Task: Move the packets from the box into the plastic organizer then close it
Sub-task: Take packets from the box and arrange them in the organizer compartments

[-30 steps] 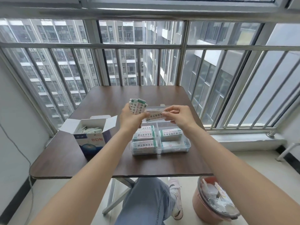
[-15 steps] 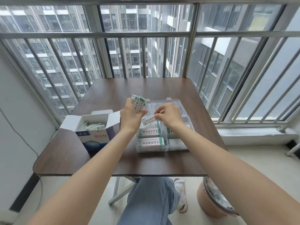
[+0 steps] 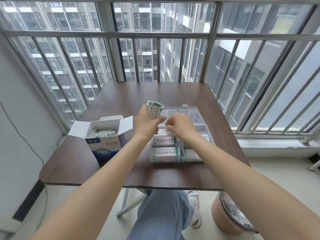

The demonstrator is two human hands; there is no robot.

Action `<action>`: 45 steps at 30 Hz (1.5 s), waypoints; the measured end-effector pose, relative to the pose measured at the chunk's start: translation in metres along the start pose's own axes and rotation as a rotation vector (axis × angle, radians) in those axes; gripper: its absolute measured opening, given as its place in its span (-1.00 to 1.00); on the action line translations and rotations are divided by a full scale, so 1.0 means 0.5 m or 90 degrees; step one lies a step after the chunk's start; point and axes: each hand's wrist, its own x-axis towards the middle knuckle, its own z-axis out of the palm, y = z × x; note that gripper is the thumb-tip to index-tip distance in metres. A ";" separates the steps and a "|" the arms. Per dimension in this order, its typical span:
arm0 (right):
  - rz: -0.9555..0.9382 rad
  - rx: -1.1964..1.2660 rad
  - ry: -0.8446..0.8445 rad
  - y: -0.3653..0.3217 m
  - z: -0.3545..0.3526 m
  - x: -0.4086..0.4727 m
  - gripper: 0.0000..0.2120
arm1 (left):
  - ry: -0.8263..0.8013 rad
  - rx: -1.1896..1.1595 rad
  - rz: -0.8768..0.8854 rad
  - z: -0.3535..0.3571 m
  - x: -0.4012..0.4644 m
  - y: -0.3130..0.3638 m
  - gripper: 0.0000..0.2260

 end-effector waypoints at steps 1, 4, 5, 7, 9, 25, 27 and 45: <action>0.006 0.095 0.008 0.000 -0.011 -0.002 -0.83 | -0.007 -0.006 0.001 0.000 -0.002 0.000 -0.66; 0.043 0.470 0.034 -0.007 -0.053 -0.026 -0.79 | -0.062 0.009 0.012 0.000 -0.008 0.002 -0.65; 0.046 0.519 0.024 -0.006 -0.064 -0.033 -0.79 | -0.099 0.004 0.018 0.001 -0.013 0.004 -0.66; 0.025 0.506 0.010 -0.002 -0.070 -0.044 -0.83 | -0.186 -0.023 0.032 0.005 -0.025 0.015 -0.70; 0.024 0.506 0.027 0.007 -0.072 -0.053 -0.85 | -0.272 -0.079 0.021 0.010 -0.039 0.029 -0.75; 0.075 0.575 0.038 0.023 -0.068 -0.073 -0.76 | -0.179 -0.248 -0.054 0.009 -0.043 0.015 -0.78; 0.077 0.585 0.050 0.023 -0.070 -0.073 -0.81 | -0.206 -0.253 -0.065 0.007 -0.043 0.015 -0.74; 0.089 0.583 0.090 0.016 -0.075 -0.085 -0.76 | -0.140 -0.356 -0.091 0.007 -0.040 0.010 -0.72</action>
